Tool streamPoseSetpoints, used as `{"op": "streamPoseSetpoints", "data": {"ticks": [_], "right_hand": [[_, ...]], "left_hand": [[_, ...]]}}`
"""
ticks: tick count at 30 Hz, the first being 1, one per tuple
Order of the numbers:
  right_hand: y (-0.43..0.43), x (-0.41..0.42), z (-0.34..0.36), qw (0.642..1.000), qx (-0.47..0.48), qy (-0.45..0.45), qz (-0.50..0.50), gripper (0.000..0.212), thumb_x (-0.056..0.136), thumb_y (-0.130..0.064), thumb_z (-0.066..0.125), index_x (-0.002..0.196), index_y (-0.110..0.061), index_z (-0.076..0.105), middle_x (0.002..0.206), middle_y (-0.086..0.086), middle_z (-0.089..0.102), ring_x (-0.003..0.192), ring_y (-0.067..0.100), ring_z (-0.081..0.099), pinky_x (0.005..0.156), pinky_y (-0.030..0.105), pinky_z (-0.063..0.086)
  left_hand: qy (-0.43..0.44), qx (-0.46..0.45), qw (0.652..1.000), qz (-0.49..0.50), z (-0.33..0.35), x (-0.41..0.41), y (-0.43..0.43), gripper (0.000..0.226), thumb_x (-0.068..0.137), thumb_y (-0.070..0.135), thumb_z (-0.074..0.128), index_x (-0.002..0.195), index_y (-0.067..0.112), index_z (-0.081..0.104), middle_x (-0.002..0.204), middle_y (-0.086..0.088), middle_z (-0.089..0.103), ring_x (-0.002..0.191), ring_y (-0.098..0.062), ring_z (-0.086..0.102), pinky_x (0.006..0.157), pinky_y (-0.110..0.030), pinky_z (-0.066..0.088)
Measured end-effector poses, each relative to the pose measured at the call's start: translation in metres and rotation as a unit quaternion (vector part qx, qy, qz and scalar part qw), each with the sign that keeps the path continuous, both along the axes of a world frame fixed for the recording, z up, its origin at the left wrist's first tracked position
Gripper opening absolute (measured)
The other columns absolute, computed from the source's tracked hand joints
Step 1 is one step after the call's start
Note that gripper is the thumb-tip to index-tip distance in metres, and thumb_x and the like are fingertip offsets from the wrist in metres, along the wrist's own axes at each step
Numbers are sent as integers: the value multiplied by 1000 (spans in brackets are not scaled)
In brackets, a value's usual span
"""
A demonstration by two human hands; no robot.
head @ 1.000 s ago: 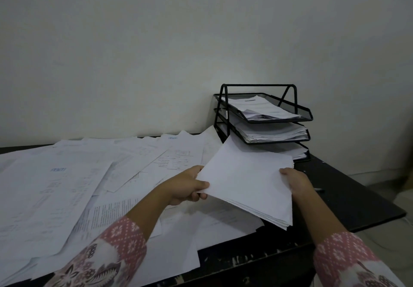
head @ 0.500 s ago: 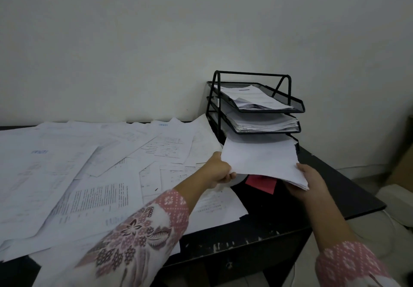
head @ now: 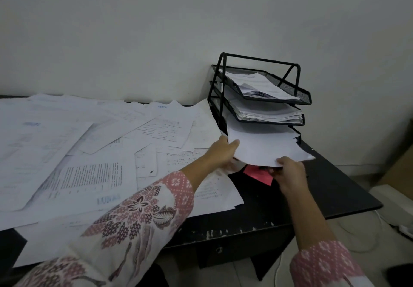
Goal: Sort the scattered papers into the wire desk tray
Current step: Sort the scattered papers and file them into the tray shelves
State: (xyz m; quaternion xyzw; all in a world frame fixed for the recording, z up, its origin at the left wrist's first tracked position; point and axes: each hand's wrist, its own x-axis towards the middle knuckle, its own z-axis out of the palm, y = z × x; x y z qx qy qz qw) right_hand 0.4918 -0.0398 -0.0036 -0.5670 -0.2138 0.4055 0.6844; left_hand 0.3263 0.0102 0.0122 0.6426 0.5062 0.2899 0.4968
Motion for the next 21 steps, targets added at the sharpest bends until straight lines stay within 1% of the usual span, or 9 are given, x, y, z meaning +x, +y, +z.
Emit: {"op": "streamPoseSetpoints", "data": {"ticks": [1,3,5,7,8,11,18,20,21], "right_hand": [[3,2,-2,1000,-14,-15,-2,23,89,7,41,110,-2,43,83,12,51,59,18,51,40,22,41],[13,5,-2,999,-32,-31,-13,29,88,8,39,114,-4,39,77,12,49,52,16,49,38,22,38],[24,9,-2,999,-31,-25,-10,20,88,8,40,106,-2,41,71,12,48,44,13,48,36,18,36],[32,15,1,1000,-7,12,-4,12,90,9,41,86,-3,42,69,9,43,44,11,44,33,15,31],[39,18,2,1000,-1,29,-2,17,91,8,42,80,-5,40,68,8,41,44,10,42,32,15,29],[59,23,7,999,7,52,-2,19,92,6,45,80,-7,39,71,6,41,46,8,41,33,15,29],[95,25,24,999,10,31,-24,20,88,5,58,79,-5,43,75,10,51,57,13,51,41,14,44],[104,23,26,999,11,29,-43,16,86,7,58,90,-2,45,72,11,52,52,14,54,40,17,47],[108,24,25,998,11,26,-50,22,86,8,56,100,-1,42,71,13,52,50,15,56,40,19,48]], "left_hand": [[60,74,995,18,-4,-7,3,48,98,44,34,136,15,39,128,-12,55,101,-25,62,86,-36,50],[157,199,966,57,-15,-26,10,44,97,46,33,125,17,50,121,-8,58,101,-22,58,83,-34,45],[284,307,905,76,-34,-45,22,43,97,43,36,128,16,50,126,-8,52,114,-24,47,90,-37,40],[382,341,857,55,-52,-60,27,49,95,45,39,135,18,43,137,-8,41,127,-25,33,102,-40,30],[406,330,851,44,-58,-66,29,52,95,48,39,138,19,41,142,-8,35,132,-25,28,108,-42,23],[409,299,862,37,-69,-73,33,55,94,51,37,140,22,37,148,-6,28,139,-24,20,114,-48,9],[395,307,864,49,-73,-72,36,55,93,51,37,139,21,37,147,-6,29,138,-24,22,115,-49,8],[390,310,866,52,-73,-72,36,55,93,51,37,139,20,37,147,-6,29,138,-24,22,115,-50,8],[389,312,865,53,-73,-72,36,55,93,51,37,139,20,37,147,-6,30,138,-24,22,115,-50,8]]}}
